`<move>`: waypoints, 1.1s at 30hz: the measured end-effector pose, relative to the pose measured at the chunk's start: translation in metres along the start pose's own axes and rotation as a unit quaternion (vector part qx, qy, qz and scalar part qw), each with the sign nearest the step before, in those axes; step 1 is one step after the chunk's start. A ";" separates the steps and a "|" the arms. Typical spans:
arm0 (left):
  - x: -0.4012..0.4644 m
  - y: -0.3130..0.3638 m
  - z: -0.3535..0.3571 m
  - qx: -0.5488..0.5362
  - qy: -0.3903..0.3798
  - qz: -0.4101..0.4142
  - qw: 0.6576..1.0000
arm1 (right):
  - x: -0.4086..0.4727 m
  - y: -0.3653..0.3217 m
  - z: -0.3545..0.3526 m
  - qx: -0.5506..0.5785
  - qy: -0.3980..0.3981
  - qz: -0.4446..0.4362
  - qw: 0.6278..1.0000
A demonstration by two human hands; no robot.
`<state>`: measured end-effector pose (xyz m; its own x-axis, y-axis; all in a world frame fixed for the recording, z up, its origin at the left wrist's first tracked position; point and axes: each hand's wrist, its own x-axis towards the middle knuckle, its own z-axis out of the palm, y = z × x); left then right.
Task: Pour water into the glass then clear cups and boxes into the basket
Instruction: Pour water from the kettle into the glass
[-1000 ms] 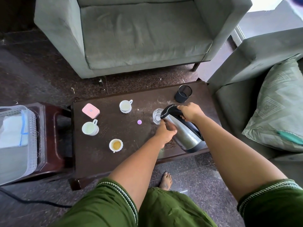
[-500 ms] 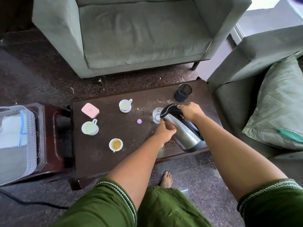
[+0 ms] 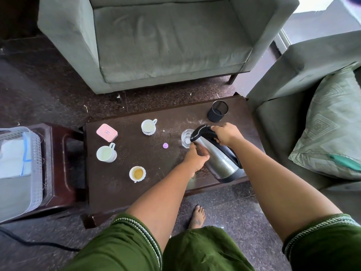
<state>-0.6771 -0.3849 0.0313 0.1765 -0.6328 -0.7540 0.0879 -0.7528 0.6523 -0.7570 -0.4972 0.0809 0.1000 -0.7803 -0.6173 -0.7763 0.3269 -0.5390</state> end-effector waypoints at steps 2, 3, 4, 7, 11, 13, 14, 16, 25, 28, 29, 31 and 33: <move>-0.001 0.000 0.000 0.001 0.000 -0.001 1.000 | 0.000 0.000 0.001 -0.006 -0.002 -0.002 1.000; -0.001 0.000 0.000 0.000 0.000 -0.002 1.000 | 0.000 0.000 0.001 -0.009 0.000 -0.006 1.000; -0.001 0.000 0.000 -0.001 -0.001 -0.002 1.000 | 0.001 0.000 0.000 -0.016 -0.001 -0.010 1.000; -0.001 0.001 0.000 -0.001 -0.004 -0.002 1.000 | 0.004 0.001 -0.003 -0.057 0.001 -0.018 0.998; 0.000 0.002 -0.002 0.002 -0.004 -0.004 1.000 | 0.006 0.003 -0.003 -0.067 0.006 -0.025 0.997; 0.001 0.003 -0.002 0.005 -0.003 -0.005 1.000 | 0.008 0.004 -0.002 -0.070 0.005 -0.028 0.997; 0.001 0.002 -0.002 0.005 -0.002 -0.005 1.000 | 0.009 0.004 -0.002 -0.071 0.004 -0.029 0.997; 0.002 0.001 -0.003 0.008 -0.001 -0.006 1.000 | 0.009 0.004 -0.001 -0.074 0.006 -0.027 0.997; 0.001 0.001 -0.004 0.014 0.002 -0.010 1.000 | 0.008 0.003 0.000 -0.098 0.002 -0.032 0.995; 0.001 0.001 -0.004 0.016 0.002 -0.012 1.000 | 0.009 0.002 0.001 -0.094 0.002 -0.028 0.995; 0.001 0.001 -0.003 0.017 0.002 -0.012 1.000 | 0.009 0.003 0.001 -0.092 0.002 -0.028 0.995; 0.002 0.001 -0.003 0.013 0.002 -0.010 1.000 | 0.009 0.003 0.001 -0.088 0.000 -0.026 0.996; 0.001 0.000 -0.003 0.009 0.002 -0.008 1.000 | 0.009 0.003 0.001 -0.086 0.000 -0.024 0.996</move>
<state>-0.6742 -0.3853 0.0305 0.1784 -0.6193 -0.7646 0.0733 -0.7666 0.6379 -0.7578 -0.5032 0.0731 0.1399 -0.7931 -0.5928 -0.8660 0.1923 -0.4616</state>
